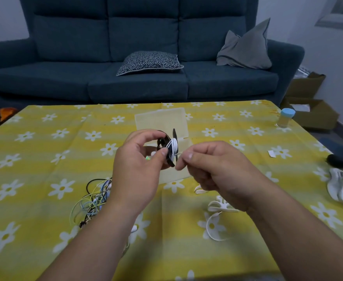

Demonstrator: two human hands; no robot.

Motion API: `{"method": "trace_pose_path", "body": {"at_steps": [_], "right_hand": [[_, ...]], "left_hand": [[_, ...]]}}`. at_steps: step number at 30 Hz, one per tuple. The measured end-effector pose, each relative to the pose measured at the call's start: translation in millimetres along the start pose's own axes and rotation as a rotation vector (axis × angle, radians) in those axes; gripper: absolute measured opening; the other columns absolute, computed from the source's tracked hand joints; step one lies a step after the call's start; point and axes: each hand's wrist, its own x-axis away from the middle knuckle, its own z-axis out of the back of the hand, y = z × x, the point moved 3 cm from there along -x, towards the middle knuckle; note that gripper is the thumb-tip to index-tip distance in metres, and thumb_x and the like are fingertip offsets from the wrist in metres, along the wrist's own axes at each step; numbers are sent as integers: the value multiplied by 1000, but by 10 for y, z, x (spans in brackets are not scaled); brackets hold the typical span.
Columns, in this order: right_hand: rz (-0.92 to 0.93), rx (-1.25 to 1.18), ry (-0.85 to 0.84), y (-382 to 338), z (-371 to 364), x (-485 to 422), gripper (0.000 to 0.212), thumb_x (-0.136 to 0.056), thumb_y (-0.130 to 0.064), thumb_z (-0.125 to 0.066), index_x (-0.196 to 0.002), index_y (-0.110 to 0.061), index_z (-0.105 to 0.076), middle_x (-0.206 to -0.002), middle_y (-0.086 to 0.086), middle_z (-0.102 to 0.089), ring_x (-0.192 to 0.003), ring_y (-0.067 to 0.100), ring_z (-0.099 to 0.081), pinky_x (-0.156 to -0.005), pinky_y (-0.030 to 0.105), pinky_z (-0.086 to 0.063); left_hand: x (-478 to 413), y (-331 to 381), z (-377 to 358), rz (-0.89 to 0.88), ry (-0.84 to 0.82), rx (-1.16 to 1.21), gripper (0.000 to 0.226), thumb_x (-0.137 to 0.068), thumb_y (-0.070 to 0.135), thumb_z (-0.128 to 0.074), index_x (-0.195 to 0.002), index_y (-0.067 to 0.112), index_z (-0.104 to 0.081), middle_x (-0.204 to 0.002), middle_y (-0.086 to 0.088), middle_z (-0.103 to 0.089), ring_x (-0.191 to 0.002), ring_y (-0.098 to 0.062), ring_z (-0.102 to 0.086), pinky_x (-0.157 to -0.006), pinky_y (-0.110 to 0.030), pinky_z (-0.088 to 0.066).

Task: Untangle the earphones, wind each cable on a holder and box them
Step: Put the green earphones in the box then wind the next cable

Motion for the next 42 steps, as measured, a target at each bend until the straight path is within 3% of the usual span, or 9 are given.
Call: {"method": "trace_pose_path", "body": {"at_steps": [3,9,14,16,19,23,29,33,42], "right_hand": [[48,-98,75,-61,64,-2,31,-97,-7,-51,-72,-9,-69,-51,1,-34,-48,14,-22,-45,25,-14],[117,-138,232,-146,236,-9,30,-96,-8,-52,-69,-6,-64,-50,3,-35,-46,13,-22,-45,24,-13],[110,4,415,-112,394,-29,31,-95,-14,-57,-66,-8,-63,-49,-3,-33,-44,9,-24,-45,23,-17],[88,110,444,-83,395,-42,31,-95,-18,-59,-65,-10,-65,-44,-16,-41,-41,3,-31,-48,22,-23],[27,195,463,-3,384,-71,30,-94,-23,-63,-65,-14,-65,-45,-17,-44,-43,3,-34,-51,26,-27],[-111,230,368,152,308,-110,27,-95,-24,-63,-70,-14,-69,-54,-7,-42,-44,9,-32,-47,25,-26],[-193,253,-49,239,-27,-59,31,-101,-23,-52,-78,-18,-72,-54,-4,-47,-49,12,-33,-49,27,-24],[-154,283,-53,166,-6,-42,30,-100,-21,-53,-78,-16,-74,-54,-4,-45,-55,15,-34,-50,26,-26],[-92,314,-95,65,2,24,25,-97,-17,-56,-82,-12,-76,-56,0,-42,-57,16,-33,-51,24,-28]], "left_hand": [[14,40,-23,-120,-73,-149,31,-87,-6,-65,-101,22,-69,-106,16,-59,-82,-16,-66,-66,-29,-59],[54,63,-78,-196,-246,-265,35,-85,-7,-66,-101,23,-70,-107,21,-59,-83,-7,-61,-75,-33,-58],[84,76,-132,-14,-378,25,31,-86,-13,-61,-99,13,-72,-107,11,-63,-81,-29,-63,-63,-30,-56],[106,96,-146,53,-423,144,30,-87,-15,-60,-98,9,-72,-109,5,-64,-76,-29,-59,-62,-28,-55],[138,125,-163,128,-457,265,30,-87,-16,-57,-96,8,-72,-106,2,-68,-73,-23,-60,-61,-27,-55],[99,100,-128,206,-326,412,29,-88,-12,-55,-99,11,-69,-83,-11,-73,-63,-22,-65,-61,-30,-57],[32,18,-37,166,-117,303,25,-91,-8,-58,-102,11,-68,-72,-11,-72,-64,-20,-67,-67,-32,-59],[24,-8,-16,147,-98,191,28,-91,-6,-60,-103,17,-70,-72,-11,-71,-66,-23,-68,-71,-36,-60],[9,5,23,86,-45,81,27,-89,-3,-63,-102,19,-71,-91,-17,-70,-69,-20,-67,-61,-21,-54]]}}
